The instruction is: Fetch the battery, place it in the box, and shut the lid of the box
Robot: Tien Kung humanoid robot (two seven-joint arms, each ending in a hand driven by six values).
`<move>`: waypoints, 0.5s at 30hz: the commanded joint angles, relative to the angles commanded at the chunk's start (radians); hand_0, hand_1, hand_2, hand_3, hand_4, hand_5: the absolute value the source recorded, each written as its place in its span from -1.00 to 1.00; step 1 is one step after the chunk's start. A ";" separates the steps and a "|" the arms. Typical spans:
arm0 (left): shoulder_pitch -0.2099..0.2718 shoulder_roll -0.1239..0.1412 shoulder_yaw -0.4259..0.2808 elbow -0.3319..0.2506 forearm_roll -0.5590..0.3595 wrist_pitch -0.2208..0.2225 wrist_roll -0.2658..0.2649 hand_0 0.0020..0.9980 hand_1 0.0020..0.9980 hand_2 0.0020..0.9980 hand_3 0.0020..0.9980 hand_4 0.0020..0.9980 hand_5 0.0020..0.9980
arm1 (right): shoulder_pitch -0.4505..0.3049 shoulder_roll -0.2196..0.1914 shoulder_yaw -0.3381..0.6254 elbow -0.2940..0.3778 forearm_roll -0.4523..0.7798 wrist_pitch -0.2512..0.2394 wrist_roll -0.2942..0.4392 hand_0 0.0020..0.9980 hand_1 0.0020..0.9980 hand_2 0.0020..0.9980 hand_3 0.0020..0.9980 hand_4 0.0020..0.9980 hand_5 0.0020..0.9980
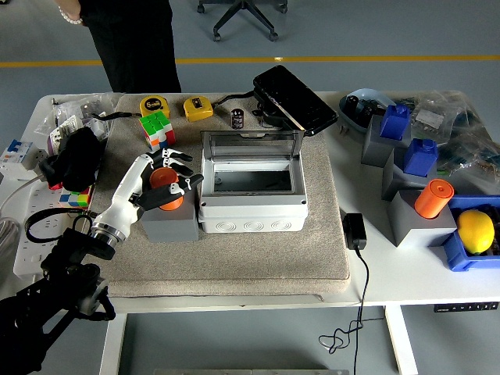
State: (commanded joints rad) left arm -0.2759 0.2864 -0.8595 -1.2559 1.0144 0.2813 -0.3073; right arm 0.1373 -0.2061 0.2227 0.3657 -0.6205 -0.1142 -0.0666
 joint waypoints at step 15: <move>-0.019 -0.013 0.042 0.028 -0.066 0.033 -0.049 -0.36 -0.22 -0.27 -0.20 1.00 -0.87 | -0.001 0.001 -0.001 -0.001 0.001 0.000 0.002 0.20 0.18 0.15 0.04 0.85 -0.10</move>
State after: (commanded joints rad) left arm -0.2948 0.2731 -0.8179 -1.2274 0.9487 0.3142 -0.3563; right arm 0.1364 -0.2056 0.2216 0.3651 -0.6193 -0.1147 -0.0642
